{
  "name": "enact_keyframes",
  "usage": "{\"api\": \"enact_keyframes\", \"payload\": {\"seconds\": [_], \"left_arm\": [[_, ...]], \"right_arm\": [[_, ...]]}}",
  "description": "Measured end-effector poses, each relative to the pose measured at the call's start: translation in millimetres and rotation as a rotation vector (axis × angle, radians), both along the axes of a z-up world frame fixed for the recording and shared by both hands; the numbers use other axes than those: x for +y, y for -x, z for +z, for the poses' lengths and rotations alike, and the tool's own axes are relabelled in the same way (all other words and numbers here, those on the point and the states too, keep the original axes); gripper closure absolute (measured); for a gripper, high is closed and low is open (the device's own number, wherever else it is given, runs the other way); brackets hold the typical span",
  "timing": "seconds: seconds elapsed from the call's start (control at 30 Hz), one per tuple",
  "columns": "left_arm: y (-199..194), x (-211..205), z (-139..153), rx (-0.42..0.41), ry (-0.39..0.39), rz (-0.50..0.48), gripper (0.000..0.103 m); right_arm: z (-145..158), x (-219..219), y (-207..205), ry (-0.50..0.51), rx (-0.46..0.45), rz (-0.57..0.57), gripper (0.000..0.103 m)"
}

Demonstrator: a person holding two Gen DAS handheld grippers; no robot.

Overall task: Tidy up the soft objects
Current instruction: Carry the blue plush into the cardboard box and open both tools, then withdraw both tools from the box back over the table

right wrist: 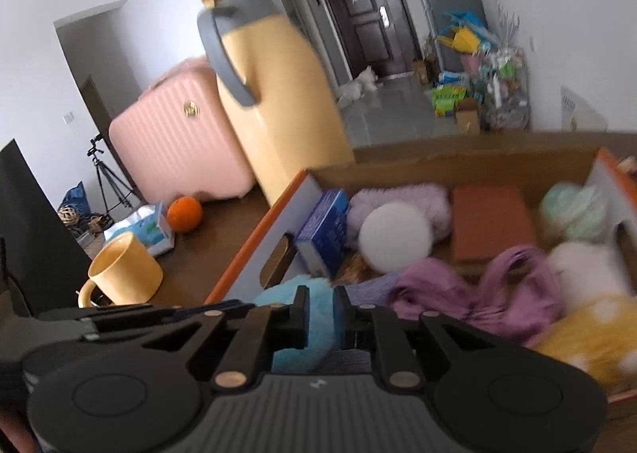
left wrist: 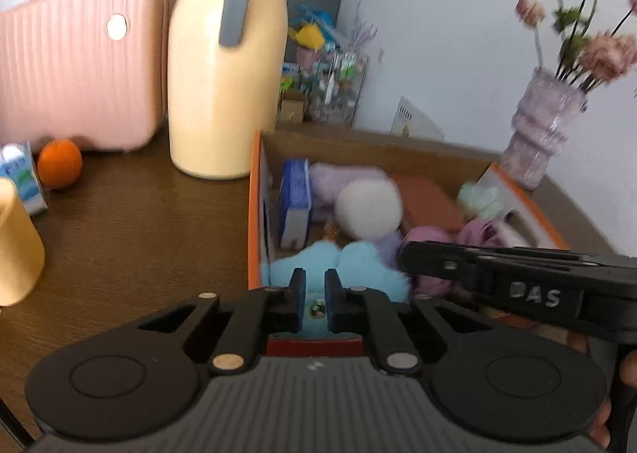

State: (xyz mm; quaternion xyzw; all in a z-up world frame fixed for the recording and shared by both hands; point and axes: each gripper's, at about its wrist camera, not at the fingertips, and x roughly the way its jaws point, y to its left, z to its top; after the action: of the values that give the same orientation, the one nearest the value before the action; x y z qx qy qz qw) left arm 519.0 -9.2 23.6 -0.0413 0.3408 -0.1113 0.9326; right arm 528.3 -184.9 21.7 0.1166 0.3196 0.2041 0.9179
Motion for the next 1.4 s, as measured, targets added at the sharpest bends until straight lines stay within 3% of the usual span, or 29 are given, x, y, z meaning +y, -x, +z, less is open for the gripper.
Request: {"api": "enact_keyframes", "payload": {"seconds": [0.23,0.3,0.33,0.37,0.4,0.47,0.6,0.8,1.03,1.23,1.4], "left_arm": [[49,0,58,-0.125,0.005,-0.005,0.091],[66,-2,68,-0.155,-0.009,0.008,0.078],[74,-3,71,-0.169,-0.02,0.015,0.056],[84,-5,73,-0.189,-0.028,0.02,0.031],[92,-6,74,-0.206,-0.025,0.024,0.026],[113,-7,74,-0.26,-0.022,0.023,0.025],[143,-14,75,-0.305,-0.051,0.038,0.018],[191,-28,77,-0.407,-0.102,0.069,0.012],[245,-33,63,-0.436,-0.119,0.119,0.008],[313,-33,23,-0.41,-0.103,0.146,0.005],[370,-40,-12,-0.362,-0.114,0.118,0.001]], "right_arm": [[58,-68,53,0.067,-0.122,-0.117,0.08],[69,-87,72,0.088,-0.153,-0.142,0.064],[73,-95,83,0.105,-0.169,-0.158,0.058],[75,-103,95,0.129,-0.185,-0.172,0.045],[75,-111,107,0.153,-0.199,-0.182,0.029],[71,-122,126,0.186,-0.215,-0.19,0.016],[64,-135,162,0.234,-0.257,-0.205,0.017],[68,-137,201,0.225,-0.324,-0.209,0.016],[57,-135,253,0.216,-0.377,-0.237,0.015],[13,-125,330,0.238,-0.398,-0.228,0.011],[-30,-113,392,0.227,-0.351,-0.222,0.01]]}}
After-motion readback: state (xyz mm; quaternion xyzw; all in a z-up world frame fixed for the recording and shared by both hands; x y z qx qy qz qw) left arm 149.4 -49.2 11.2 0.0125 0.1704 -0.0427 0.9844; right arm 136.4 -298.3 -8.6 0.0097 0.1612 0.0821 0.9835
